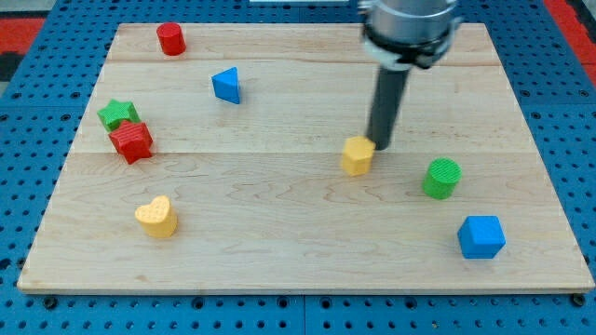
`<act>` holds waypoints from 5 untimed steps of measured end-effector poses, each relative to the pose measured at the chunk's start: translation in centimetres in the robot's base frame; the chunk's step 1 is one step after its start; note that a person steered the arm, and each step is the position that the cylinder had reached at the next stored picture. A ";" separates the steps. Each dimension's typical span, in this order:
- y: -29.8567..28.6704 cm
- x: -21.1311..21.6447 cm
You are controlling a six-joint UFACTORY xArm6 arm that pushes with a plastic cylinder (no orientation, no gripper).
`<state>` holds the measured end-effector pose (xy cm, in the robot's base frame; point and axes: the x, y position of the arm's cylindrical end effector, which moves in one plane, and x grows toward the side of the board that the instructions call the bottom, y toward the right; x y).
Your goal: Move the yellow blocks towards the bottom left corner
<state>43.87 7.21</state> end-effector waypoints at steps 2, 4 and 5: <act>-3.5 3.1; -8.8 8.2; -10.8 10.4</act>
